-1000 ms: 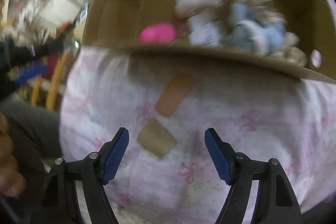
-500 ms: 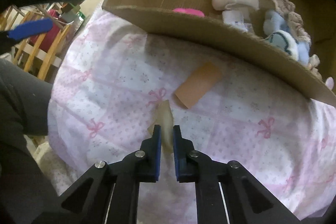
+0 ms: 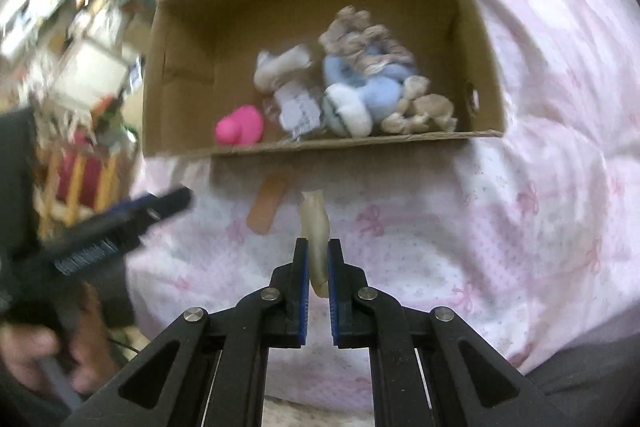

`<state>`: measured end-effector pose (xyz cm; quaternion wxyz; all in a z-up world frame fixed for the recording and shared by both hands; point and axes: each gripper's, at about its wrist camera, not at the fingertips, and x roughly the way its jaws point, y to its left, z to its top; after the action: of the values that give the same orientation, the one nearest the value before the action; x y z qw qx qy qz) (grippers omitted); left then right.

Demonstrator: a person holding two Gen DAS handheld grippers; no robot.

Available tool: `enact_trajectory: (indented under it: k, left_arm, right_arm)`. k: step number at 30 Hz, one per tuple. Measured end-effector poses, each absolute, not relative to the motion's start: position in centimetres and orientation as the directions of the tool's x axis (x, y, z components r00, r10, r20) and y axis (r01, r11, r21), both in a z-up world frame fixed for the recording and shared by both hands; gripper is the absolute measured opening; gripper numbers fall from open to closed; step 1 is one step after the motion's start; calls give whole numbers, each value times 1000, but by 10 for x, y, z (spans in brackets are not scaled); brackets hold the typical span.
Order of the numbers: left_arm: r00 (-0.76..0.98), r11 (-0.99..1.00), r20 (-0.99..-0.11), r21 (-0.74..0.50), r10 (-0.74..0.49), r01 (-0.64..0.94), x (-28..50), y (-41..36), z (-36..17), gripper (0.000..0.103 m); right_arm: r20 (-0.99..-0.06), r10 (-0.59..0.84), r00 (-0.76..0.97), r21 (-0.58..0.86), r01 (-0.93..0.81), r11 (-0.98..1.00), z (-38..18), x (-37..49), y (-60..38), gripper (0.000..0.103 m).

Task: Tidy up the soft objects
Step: 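Grasp the beige translucent piece with the right tool while the left tool grasps the tan sponge, then carry the tan sponge and beige piece into the box and open both tools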

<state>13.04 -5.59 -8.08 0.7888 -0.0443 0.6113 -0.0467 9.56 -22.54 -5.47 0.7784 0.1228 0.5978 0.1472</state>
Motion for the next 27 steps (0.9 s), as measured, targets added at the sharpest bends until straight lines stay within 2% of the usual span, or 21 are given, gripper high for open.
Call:
enact_trajectory:
  k: [3,5,9,11,12,14,17,20,27]
  left_arm:
    - [198,991,-971,-130,-135,39,137,-67,-100,63]
    - [171,989,-975,-136,-144,59,140,-74,-109,54]
    - [155,990,-981,-104,-117,94,144,-85,-121,47]
    - [142,990,-984,-98,-111,99,145,-86,-127,29]
    - [136,991,-985,-91,-104,103,146,-86,-130,27]
    - [133,988,-984,-105,-120,109,146,-86,-131,14]
    - [130,985,-981,-130,-144,109,145,-85,-128,4]
    - [140,982,-974,-165,-177,94,141,-79,-120,4]
    - [168,985,-971,-164,-170,45,132,-64,-109,4]
  right_arm:
    - [-890,375,258,375,-51,926,-58,98,-235,10]
    - [-894,371,252,376,-29,926,-63,100,-241,10]
    - [-893,375,250,389,5,921,-71,100,-249,10]
    - [-891,379,250,393,5,920,-70,101,-250,10]
    - [-890,380,251,394,4,919,-69,101,-251,10]
    - [-888,386,252,398,-3,918,-69,102,-248,10]
    - [-888,385,251,395,-9,919,-69,102,-245,10]
    - [-888,387,249,397,-9,918,-69,102,-245,10]
    - [-886,392,246,400,-21,916,-69,104,-240,10]
